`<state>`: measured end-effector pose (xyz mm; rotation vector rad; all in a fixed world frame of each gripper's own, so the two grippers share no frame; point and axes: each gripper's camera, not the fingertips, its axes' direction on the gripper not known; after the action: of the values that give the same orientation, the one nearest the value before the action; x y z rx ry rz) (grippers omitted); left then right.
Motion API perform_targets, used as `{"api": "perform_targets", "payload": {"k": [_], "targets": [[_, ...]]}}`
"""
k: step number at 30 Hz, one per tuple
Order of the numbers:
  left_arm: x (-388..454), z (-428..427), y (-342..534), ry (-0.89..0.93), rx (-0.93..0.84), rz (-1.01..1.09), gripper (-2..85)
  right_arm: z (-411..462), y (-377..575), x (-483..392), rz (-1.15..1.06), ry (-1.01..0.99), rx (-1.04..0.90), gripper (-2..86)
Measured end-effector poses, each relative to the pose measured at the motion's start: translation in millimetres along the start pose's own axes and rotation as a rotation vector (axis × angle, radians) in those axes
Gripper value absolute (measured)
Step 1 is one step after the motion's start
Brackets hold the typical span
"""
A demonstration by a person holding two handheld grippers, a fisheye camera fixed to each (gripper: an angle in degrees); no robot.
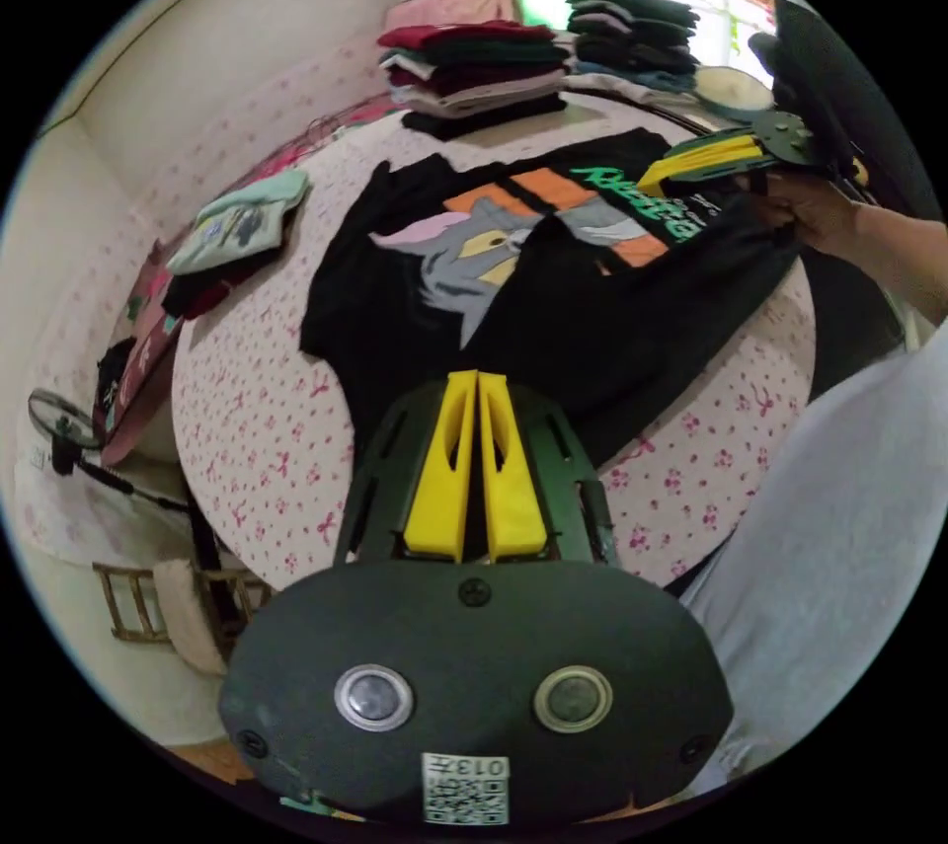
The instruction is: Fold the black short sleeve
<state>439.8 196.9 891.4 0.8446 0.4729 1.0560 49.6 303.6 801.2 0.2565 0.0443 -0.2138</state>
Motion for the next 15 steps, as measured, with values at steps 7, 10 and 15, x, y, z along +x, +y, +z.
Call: {"api": "perform_targets", "payload": {"k": [7, 10, 15], "targets": [[57.7, 32.1, 6.4, -0.074, -0.062, 0.082, -0.3, 5.1, 25.1, -4.8, 0.02, -0.003, -0.107, 0.0], [62.1, 29.3, 2.1, -0.052, -0.055, 0.096, -0.3, -10.0, 23.7, 10.8, 0.097, 0.033, -0.14, -0.1], [80.9, 41.1, -38.5, -0.022, 0.006, 0.129, -0.3, -32.0, 31.3, 24.0, 0.11, 0.031, -0.099, -0.2]]}}
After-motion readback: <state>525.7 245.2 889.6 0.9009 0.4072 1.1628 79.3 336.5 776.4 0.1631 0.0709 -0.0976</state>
